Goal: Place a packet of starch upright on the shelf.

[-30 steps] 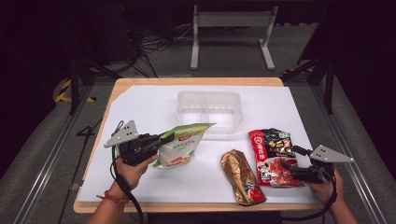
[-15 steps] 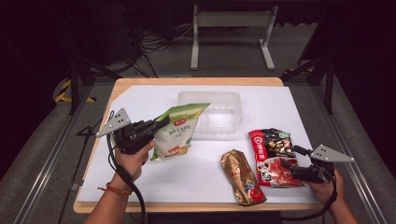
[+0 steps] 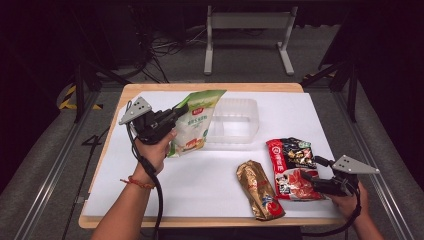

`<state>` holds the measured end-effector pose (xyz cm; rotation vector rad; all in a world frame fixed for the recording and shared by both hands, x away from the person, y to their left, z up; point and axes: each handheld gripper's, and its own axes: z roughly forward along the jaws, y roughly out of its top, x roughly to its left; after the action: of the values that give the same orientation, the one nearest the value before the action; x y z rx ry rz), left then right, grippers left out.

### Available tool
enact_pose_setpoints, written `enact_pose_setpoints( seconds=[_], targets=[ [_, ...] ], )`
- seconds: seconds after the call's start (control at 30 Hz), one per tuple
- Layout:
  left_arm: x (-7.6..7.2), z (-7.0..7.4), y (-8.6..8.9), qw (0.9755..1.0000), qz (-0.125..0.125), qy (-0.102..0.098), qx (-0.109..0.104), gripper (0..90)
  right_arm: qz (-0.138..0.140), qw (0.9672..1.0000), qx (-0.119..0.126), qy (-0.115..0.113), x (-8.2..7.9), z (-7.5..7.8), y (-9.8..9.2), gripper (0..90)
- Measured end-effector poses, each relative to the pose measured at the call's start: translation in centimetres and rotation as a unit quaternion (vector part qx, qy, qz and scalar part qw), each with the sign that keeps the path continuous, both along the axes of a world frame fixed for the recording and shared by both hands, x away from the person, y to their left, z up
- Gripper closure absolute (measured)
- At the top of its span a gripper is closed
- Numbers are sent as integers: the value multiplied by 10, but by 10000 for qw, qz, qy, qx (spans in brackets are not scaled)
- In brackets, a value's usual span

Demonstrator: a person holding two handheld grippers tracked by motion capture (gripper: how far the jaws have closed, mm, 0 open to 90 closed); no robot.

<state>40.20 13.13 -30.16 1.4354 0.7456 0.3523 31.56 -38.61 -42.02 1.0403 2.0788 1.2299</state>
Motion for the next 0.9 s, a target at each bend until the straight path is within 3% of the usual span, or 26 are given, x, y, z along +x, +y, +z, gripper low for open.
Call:
enact_pose_setpoints(
  seconds=[0.2,0.3,0.6,0.8,0.9],
  targets=[
    [17,7,-10,9998,196,41,-97,887,0,10000,1,3,0,0,0,229],
    [31,6,-16,9992,279,159,-242,887,2,10000,-25,-3,0,-1,0,234],
    [61,-2,-30,9979,481,335,-266,887,-24,10000,-47,28,0,-1,-1,237],
    [73,-1,-38,9972,659,316,-167,886,-10,9999,-90,45,0,-3,0,237],
    [82,-2,-42,9960,786,357,-214,886,-3,9999,-99,45,0,-2,0,237]
  ],
)
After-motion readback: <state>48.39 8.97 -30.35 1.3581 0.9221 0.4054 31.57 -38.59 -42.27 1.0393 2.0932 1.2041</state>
